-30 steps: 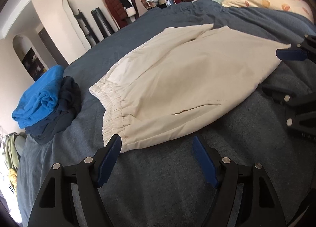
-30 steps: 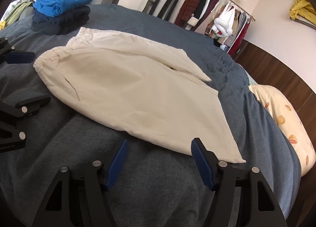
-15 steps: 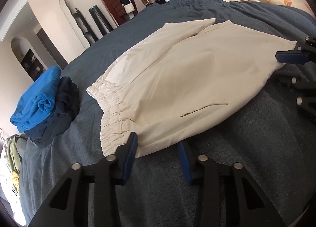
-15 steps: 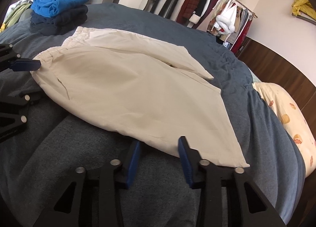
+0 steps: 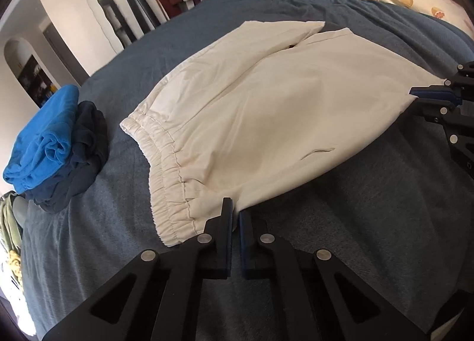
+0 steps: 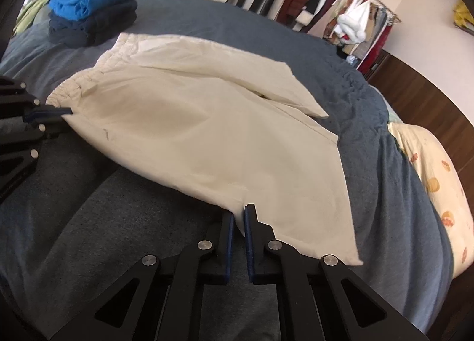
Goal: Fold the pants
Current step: 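Grasp the waistband with the left gripper while the right gripper grasps the leg hem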
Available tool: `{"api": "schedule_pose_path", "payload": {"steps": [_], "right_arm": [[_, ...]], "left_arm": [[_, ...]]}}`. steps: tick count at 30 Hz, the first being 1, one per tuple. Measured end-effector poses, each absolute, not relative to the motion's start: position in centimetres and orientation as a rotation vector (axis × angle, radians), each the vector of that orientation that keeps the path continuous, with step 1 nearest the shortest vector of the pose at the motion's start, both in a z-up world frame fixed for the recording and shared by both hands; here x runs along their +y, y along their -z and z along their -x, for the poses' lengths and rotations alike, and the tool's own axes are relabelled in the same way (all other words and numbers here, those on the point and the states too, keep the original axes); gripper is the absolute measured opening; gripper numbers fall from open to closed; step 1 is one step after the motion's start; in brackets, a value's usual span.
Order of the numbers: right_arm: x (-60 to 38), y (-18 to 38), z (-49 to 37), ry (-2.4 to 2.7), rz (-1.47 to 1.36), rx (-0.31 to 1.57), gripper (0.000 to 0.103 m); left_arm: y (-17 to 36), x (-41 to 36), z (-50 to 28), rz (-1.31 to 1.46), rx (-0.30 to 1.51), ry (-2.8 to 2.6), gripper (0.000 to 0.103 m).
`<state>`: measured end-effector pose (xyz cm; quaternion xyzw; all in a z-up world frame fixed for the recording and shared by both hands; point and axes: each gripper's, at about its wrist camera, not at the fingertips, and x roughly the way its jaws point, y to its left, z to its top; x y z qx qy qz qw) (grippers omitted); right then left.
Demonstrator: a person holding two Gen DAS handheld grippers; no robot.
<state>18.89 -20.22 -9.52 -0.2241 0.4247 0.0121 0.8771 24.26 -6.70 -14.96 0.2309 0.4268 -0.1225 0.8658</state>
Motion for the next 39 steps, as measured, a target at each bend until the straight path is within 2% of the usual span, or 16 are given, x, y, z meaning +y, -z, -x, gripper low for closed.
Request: {"api": "schedule_pose_path", "payload": {"steps": [8, 18, 39], "right_arm": [[-20.1, 6.1, -20.6, -0.042, 0.483, 0.97, 0.005], [-18.7, 1.9, -24.4, -0.005, 0.479, 1.078, 0.004], [-20.3, -4.1, -32.6, -0.122, 0.348, 1.054, 0.003]], "left_arm": [[12.7, -6.9, -25.9, -0.514, 0.984, 0.292, 0.004], [9.2, -5.0, -29.9, -0.407, 1.099, 0.377, 0.003], [3.4, -3.9, -36.1, -0.261, 1.076, 0.237, 0.003]]}}
